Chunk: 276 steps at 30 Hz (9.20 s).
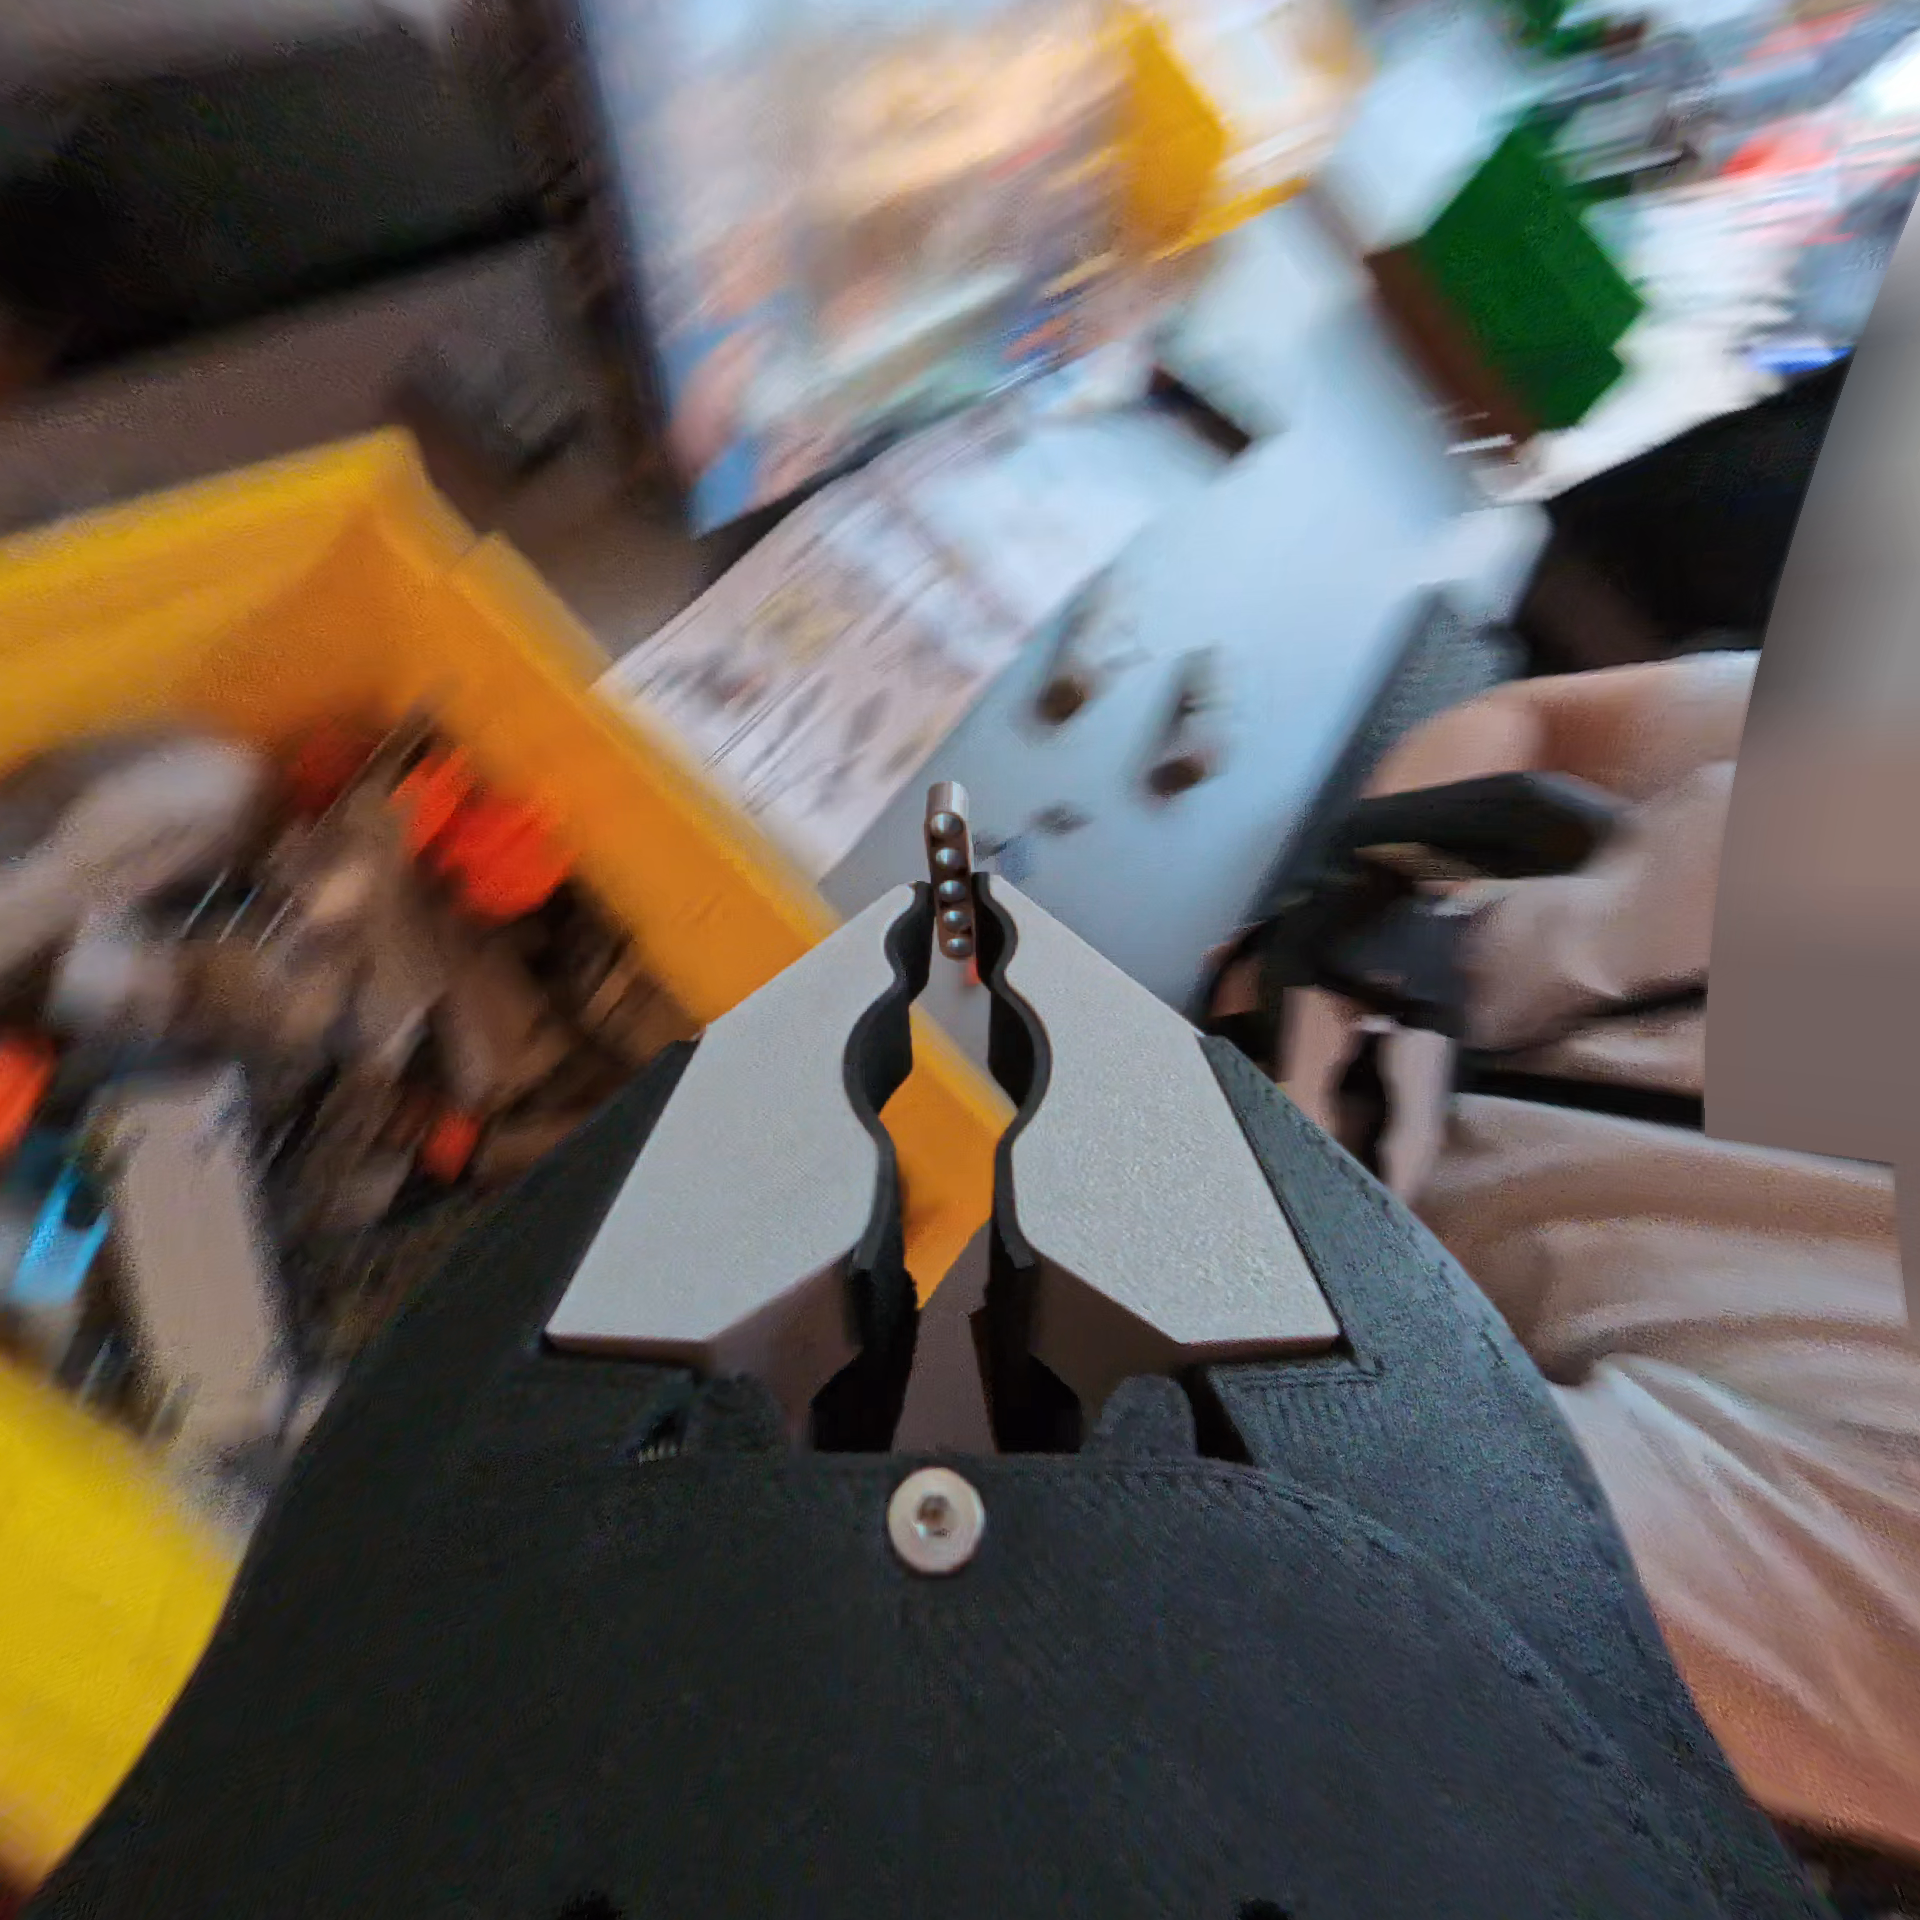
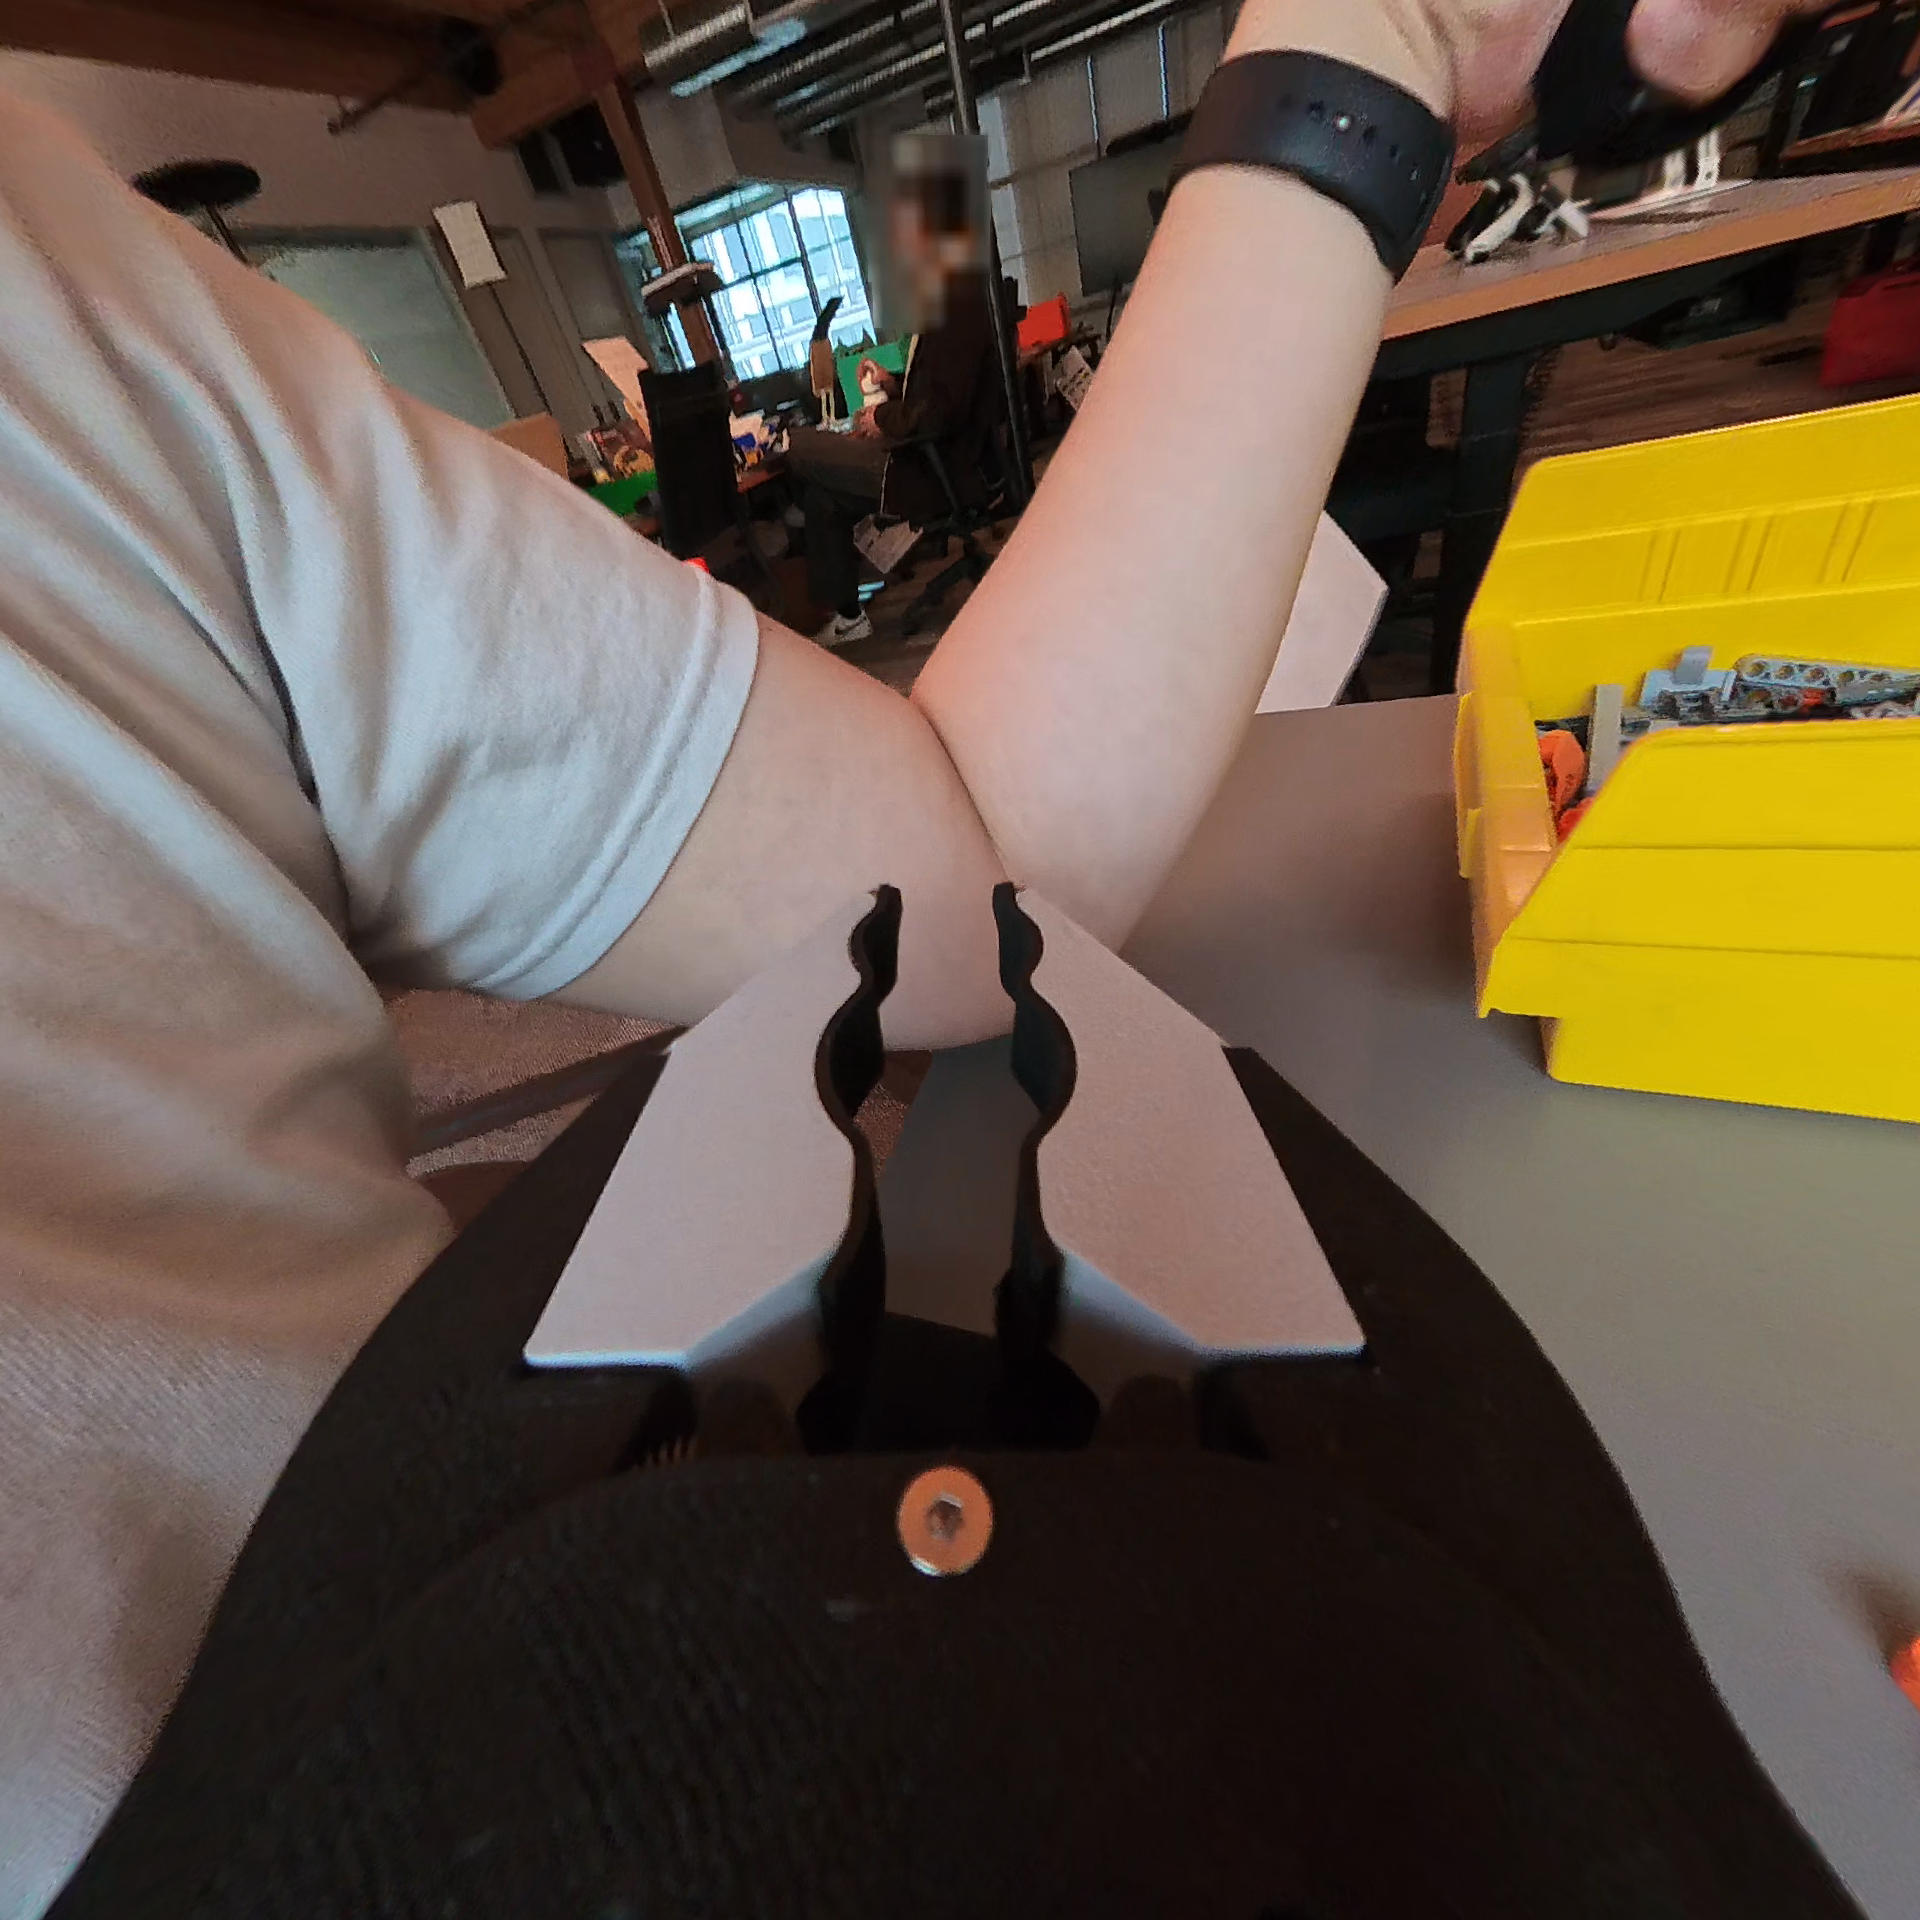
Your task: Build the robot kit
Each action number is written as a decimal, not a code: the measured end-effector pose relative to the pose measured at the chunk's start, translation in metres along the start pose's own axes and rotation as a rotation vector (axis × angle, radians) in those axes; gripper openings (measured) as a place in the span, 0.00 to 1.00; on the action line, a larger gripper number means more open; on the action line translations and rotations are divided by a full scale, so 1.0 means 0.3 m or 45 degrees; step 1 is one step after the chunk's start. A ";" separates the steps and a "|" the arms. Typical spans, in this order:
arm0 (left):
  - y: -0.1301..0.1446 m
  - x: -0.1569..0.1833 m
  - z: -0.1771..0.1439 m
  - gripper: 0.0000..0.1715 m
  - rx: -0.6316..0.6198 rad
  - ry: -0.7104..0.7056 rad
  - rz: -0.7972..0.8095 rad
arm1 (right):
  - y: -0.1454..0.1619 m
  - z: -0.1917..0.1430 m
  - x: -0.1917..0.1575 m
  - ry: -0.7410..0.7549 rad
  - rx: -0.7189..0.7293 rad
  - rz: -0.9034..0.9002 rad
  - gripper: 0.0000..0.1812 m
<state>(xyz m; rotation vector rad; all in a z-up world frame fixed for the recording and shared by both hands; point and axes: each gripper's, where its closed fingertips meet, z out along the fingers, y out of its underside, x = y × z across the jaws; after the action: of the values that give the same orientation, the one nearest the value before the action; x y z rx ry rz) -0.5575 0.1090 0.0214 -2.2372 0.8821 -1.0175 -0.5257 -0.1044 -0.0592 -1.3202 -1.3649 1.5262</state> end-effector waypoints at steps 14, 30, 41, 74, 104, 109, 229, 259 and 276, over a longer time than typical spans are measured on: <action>-0.151 0.715 -0.100 0.03 0.606 1.126 0.537 | -0.025 -0.001 -0.052 0.050 0.036 -0.343 0.09; 0.179 0.481 0.552 0.03 0.343 -0.239 0.167 | -0.167 -0.633 -0.020 0.570 0.393 -0.481 0.10; 0.128 0.583 0.787 0.03 0.362 -0.293 0.476 | -0.093 -0.746 0.080 0.295 0.235 -0.037 0.19; 0.203 0.650 0.830 0.04 0.371 0.259 0.334 | 0.069 -0.792 0.066 0.057 -0.172 0.150 0.06; 0.221 0.677 0.845 0.02 0.338 0.294 0.387 | 0.031 -0.826 0.056 0.114 -0.119 0.224 0.04; 0.238 0.681 0.867 0.00 0.299 0.229 0.487 | 0.017 -0.853 0.002 0.102 -0.098 0.149 0.04; 0.274 0.672 0.916 0.08 0.209 0.149 0.611 | -0.135 -1.421 0.325 1.024 0.479 0.317 0.04; 0.239 0.611 0.905 0.11 0.263 0.036 0.533 | 0.112 -1.011 0.147 0.633 -0.584 -0.506 0.04; 0.126 0.536 0.756 0.08 0.605 0.068 0.252 | 0.328 -0.857 0.001 0.364 -1.018 -0.470 0.04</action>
<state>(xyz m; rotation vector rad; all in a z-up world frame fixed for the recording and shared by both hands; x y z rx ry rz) -0.3094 0.0087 -0.0634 -1.7005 0.7693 -1.0666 -0.2658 -0.0560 -0.1367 -1.5360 -1.9742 0.5117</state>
